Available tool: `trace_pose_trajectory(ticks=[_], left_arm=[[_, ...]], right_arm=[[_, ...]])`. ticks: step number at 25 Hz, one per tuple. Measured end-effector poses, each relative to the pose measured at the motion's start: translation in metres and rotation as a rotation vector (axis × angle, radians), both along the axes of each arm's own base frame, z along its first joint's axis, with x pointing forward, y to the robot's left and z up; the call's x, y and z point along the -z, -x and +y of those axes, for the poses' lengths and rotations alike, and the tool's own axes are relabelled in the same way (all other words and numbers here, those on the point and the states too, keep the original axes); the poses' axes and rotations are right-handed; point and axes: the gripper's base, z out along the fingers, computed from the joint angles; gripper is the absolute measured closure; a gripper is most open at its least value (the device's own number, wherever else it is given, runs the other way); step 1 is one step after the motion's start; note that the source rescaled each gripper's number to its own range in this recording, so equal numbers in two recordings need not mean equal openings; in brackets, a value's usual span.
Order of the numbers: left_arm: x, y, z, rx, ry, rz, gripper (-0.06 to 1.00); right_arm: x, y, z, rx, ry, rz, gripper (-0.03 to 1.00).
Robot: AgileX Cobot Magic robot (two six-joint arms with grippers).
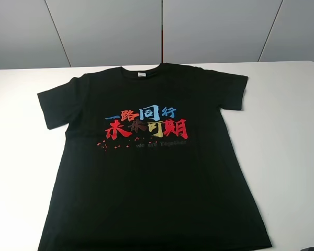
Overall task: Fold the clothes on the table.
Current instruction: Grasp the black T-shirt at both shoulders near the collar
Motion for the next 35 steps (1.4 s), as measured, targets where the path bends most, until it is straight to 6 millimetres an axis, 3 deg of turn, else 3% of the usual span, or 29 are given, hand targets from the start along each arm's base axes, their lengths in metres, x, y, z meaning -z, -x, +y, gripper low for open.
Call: trace_pose_trajectory(ticks=[28, 32, 35], left_arm=[[0.000, 0.000, -0.003, 0.019, 0.027, 0.003, -0.05], [-0.009, 0.001, -0.003, 0.023, 0.034, 0.000, -0.05], [-0.025, -0.011, -0.005, 0.032, 0.010, 0.063, -0.05]], right_arm=[[0.001, 0.000, -0.002, -0.017, 0.081, -0.008, -0.03], [-0.007, 0.002, -0.002, -0.006, 0.059, -0.036, -0.03], [-0.022, -0.008, -0.002, -0.001, 0.053, 0.012, -0.03]])
